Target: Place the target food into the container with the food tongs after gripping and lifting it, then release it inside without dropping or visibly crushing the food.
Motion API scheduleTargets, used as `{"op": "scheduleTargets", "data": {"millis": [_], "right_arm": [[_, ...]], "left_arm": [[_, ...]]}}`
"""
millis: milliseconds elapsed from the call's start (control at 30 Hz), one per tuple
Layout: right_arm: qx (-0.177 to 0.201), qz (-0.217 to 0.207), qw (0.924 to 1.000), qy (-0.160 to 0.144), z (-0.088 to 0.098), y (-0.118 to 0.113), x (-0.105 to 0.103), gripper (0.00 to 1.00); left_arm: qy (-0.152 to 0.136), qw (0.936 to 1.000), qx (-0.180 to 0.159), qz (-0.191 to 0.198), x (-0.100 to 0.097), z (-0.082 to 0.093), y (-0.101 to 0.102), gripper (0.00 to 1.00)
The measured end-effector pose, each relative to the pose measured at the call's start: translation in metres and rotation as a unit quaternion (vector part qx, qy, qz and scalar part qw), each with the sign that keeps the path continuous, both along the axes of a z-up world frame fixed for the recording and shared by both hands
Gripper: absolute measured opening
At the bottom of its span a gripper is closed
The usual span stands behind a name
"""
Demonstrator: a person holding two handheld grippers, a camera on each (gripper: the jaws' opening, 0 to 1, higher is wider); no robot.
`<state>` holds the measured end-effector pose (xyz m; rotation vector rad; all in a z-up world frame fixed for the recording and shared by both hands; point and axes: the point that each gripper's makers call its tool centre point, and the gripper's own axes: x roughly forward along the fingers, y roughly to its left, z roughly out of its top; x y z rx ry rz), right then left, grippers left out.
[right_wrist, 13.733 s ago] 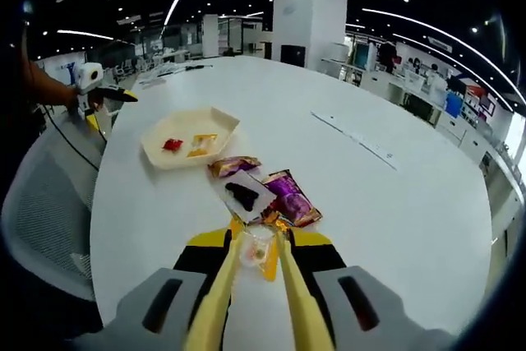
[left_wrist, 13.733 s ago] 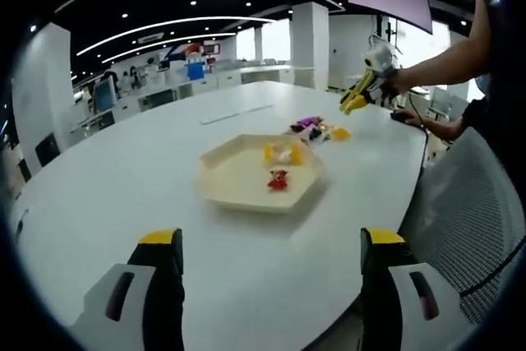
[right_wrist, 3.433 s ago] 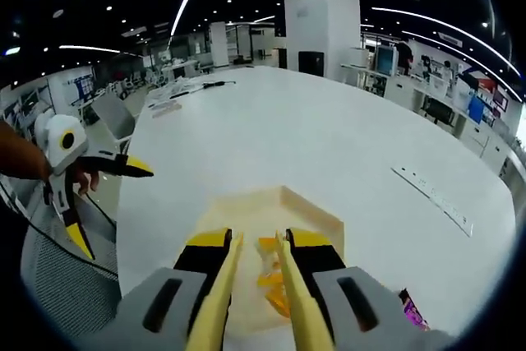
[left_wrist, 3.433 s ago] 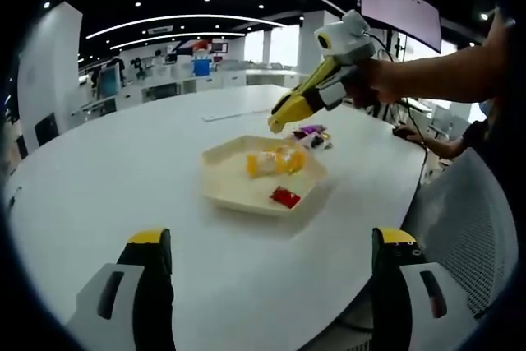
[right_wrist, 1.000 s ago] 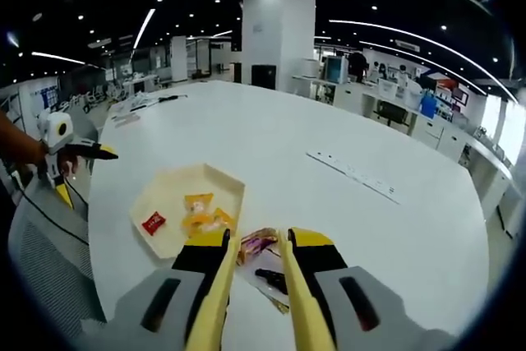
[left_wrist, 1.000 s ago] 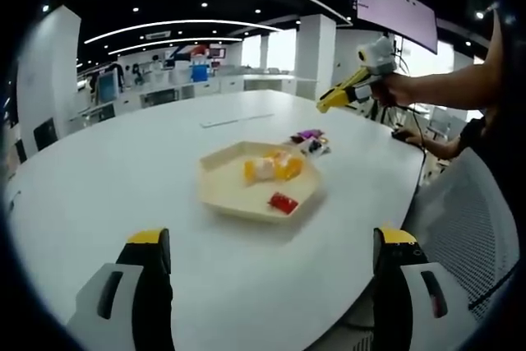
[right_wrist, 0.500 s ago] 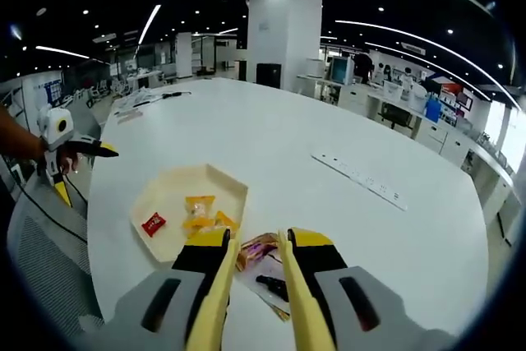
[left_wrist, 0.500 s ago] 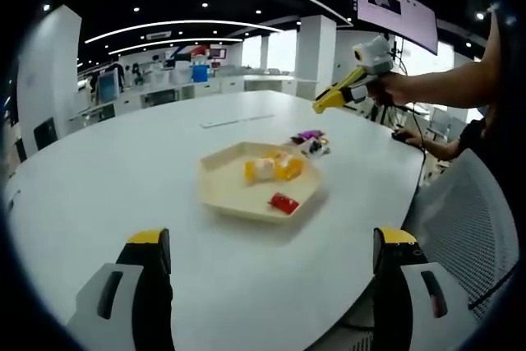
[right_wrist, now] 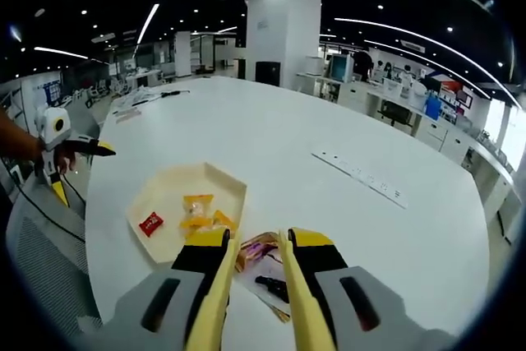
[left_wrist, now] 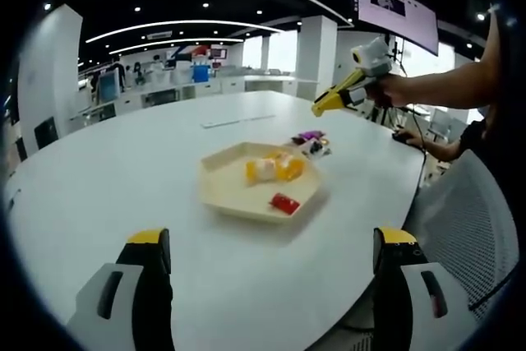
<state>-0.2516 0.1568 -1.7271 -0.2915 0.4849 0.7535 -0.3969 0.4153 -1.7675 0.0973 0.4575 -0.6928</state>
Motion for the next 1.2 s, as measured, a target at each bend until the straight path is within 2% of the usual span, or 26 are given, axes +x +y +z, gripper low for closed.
{"op": "scheduleTargets", "data": {"millis": [733, 1200], "right_arm": [[0.002, 0.004, 1.0, 0.006, -0.009, 0.014, 0.006, 0.28], [-0.007, -0.021, 0.9991, 0.035, -0.039, 0.024, 0.026, 0.28]], "left_arm": [[0.001, 1.0, -0.003, 0.006, 0.001, 0.0, 0.001, 0.99], [0.002, 0.9999, -0.008, 0.01, 0.002, 0.001, 0.002, 0.99]]}}
